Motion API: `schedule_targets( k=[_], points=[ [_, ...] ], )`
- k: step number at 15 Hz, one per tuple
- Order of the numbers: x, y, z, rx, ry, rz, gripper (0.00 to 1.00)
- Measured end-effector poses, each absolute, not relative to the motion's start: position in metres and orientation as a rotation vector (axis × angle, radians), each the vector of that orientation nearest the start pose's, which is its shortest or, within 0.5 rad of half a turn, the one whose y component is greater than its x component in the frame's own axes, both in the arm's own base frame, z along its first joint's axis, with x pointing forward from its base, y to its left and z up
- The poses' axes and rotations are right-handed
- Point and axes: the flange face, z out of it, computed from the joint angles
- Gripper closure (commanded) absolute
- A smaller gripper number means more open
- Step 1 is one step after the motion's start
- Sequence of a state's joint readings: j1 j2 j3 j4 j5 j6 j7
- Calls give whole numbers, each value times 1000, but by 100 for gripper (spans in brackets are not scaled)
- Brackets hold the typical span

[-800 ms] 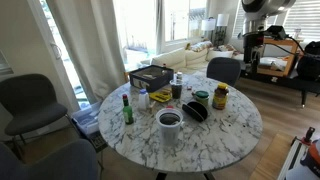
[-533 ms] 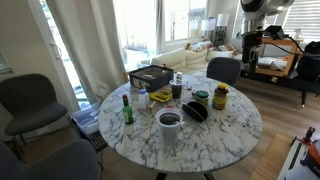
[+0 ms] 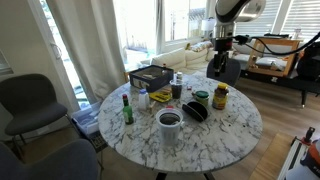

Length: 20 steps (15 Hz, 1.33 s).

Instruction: Put the small bottle on the clear cup

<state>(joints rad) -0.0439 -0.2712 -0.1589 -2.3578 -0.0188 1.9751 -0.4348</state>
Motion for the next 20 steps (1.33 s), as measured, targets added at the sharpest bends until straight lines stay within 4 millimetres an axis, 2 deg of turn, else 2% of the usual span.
schedule_targets(
  k=[2,4,8,9,11,14,16,19,20],
  points=[
    [451,-60,403,-3059,-472,210,0],
    [462,-41,383,-3049,-526,279,0],
    [469,-42,378,-3050,-524,294,0],
    [472,-41,379,-3058,-534,256,0],
    [488,-30,380,-3099,-585,65,0],
    [514,-8,370,-3136,-701,-216,0],
    [526,11,351,-3112,-754,-309,0],
    [533,50,312,-3005,-828,-338,0],
    [534,57,303,-2991,-843,-324,0]
  ],
)
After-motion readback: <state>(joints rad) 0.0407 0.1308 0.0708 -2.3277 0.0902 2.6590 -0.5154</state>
